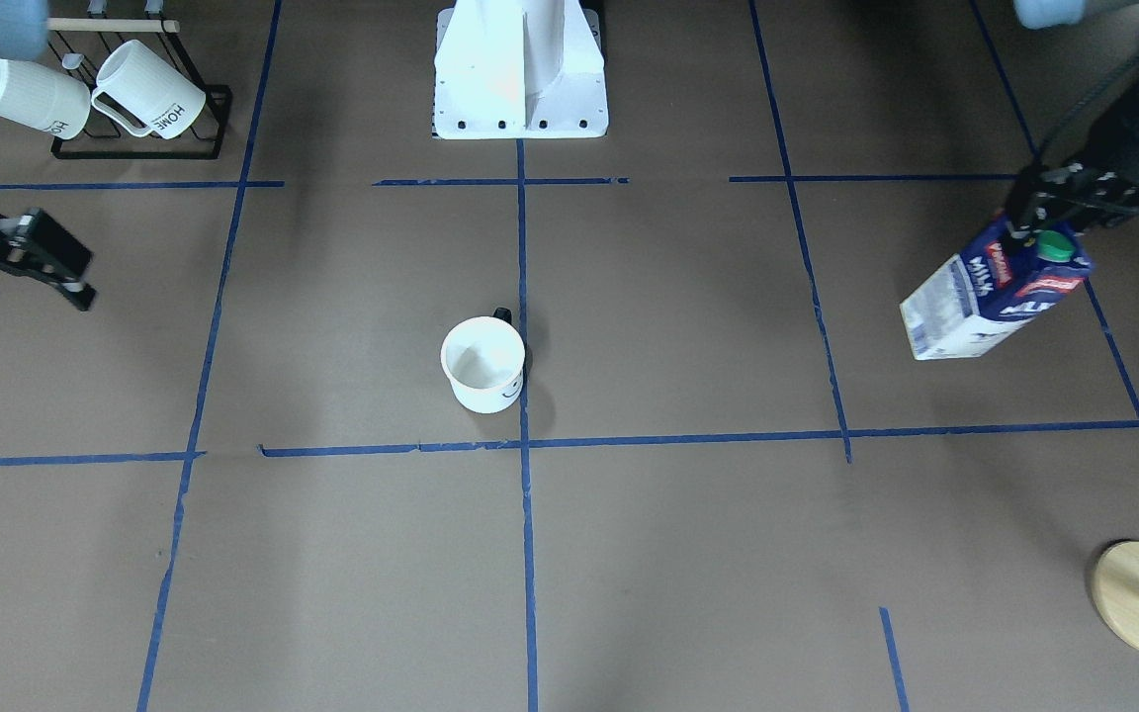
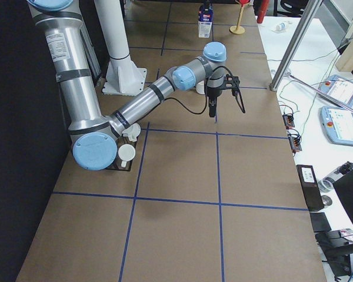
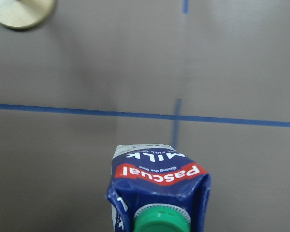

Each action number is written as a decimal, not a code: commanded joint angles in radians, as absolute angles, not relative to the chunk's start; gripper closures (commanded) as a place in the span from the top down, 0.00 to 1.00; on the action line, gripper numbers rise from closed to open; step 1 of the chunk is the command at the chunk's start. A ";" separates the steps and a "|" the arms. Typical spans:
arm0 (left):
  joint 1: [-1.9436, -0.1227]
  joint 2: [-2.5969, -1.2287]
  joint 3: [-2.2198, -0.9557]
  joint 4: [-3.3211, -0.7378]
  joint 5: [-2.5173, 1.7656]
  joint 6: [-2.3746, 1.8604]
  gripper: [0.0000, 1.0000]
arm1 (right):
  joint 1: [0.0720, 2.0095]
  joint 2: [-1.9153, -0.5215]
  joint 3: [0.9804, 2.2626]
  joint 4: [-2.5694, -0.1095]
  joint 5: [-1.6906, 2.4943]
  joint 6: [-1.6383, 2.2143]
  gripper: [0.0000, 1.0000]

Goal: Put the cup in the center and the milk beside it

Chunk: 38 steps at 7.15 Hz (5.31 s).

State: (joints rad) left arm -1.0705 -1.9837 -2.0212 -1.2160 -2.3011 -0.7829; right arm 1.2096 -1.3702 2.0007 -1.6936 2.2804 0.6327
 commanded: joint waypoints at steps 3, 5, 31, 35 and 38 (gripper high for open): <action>-0.855 -2.268 -1.800 -1.308 -2.223 -1.052 0.02 | 1.253 -1.417 1.997 -1.694 2.289 0.543 1.00; -0.787 -2.350 -1.688 -1.428 -2.170 -1.153 0.02 | 1.253 -1.417 1.996 -1.695 2.287 0.541 1.00; -1.383 -1.637 -1.880 -1.348 -2.368 -0.053 1.00 | 1.609 -1.608 1.730 -1.692 2.413 -0.123 1.00; -1.505 -1.591 -1.668 -1.382 -2.384 0.107 1.00 | 1.608 -1.603 1.730 -1.692 2.387 -0.110 1.00; -1.535 -1.591 -1.575 -1.483 -2.387 0.106 1.00 | 1.606 -1.605 1.727 -1.694 2.385 -0.110 1.00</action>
